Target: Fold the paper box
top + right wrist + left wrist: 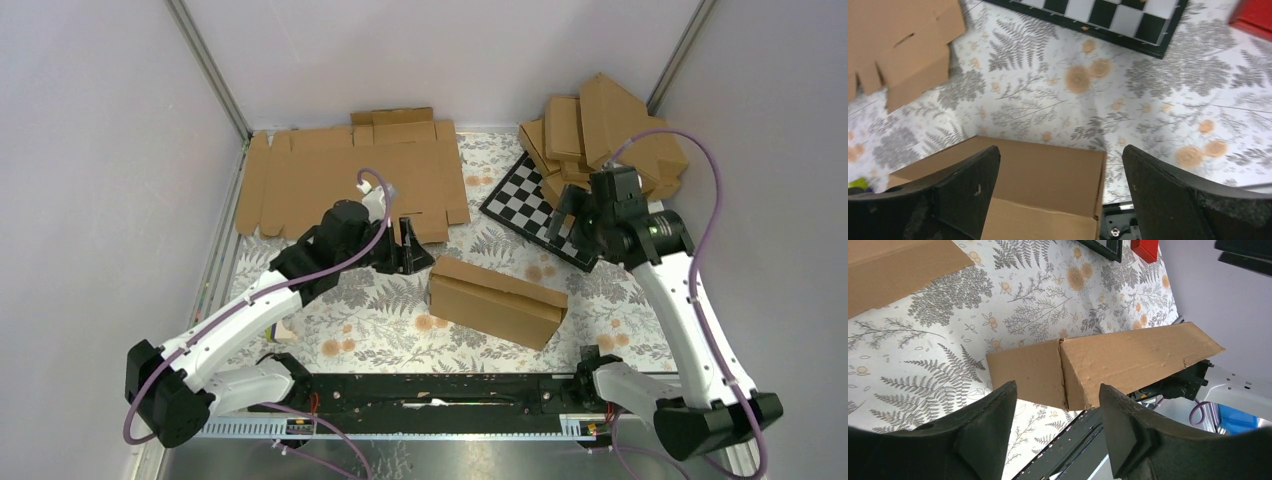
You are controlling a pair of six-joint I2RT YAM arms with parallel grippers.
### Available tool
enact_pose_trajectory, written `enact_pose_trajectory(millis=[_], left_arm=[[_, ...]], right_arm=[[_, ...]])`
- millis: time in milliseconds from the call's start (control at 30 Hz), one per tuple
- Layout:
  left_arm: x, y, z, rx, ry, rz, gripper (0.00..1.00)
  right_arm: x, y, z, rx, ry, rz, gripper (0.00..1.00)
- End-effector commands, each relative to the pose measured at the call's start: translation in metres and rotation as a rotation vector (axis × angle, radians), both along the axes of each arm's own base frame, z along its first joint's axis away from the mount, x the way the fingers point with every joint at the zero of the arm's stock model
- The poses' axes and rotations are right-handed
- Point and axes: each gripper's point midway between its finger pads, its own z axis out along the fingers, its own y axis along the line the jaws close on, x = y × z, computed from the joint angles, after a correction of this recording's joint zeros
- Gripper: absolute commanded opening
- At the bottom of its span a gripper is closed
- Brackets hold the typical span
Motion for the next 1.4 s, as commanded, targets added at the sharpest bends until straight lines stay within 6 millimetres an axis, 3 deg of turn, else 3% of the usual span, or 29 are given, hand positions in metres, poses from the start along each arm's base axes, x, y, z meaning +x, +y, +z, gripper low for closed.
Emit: enact_pose_trajectory(millis=[0, 133, 300, 400, 500, 633, 700, 800, 900, 1000, 1367], left_arm=[[0.006, 0.01, 0.029, -0.038, -0.098, 0.014, 0.67], [0.008, 0.015, 0.027, -0.049, -0.094, 0.012, 0.68], [0.009, 0.012, 0.026, -0.077, -0.094, -0.009, 0.68], [0.009, 0.013, 0.024, -0.077, -0.091, -0.018, 0.69], [0.008, 0.012, 0.021, -0.08, -0.079, -0.028, 0.69], [0.007, 0.012, 0.018, -0.081, -0.068, -0.033, 0.69], [0.007, 0.012, 0.019, -0.087, -0.068, -0.041, 0.69], [0.005, 0.011, 0.02, -0.093, -0.068, -0.051, 0.69], [0.003, 0.012, 0.021, -0.098, -0.066, -0.052, 0.69], [0.002, 0.01, 0.022, -0.109, -0.06, -0.057, 0.69], [0.005, 0.003, 0.023, -0.149, -0.023, -0.052, 0.68]], right_arm=[[0.012, 0.038, 0.012, 0.199, -0.02, 0.164, 1.0], [-0.009, 0.021, -0.007, 0.2, 0.095, 0.028, 1.0], [-0.041, -0.015, -0.006, 0.114, 0.086, -0.126, 1.0], [-0.057, -0.024, -0.017, 0.085, 0.139, -0.153, 1.0], [-0.068, -0.019, -0.026, 0.139, 0.154, -0.177, 1.0], [-0.075, -0.013, -0.014, 0.215, 0.086, -0.202, 0.99], [-0.077, 0.0, -0.015, 0.28, 0.1, -0.165, 0.97], [-0.08, 0.024, 0.0, 0.428, 0.044, -0.109, 0.95], [-0.087, 0.028, 0.013, 0.483, -0.009, -0.099, 0.89], [-0.098, 0.044, -0.003, 0.552, 0.076, -0.053, 0.86], [-0.108, 0.011, -0.025, 0.385, 0.065, -0.146, 0.8]])
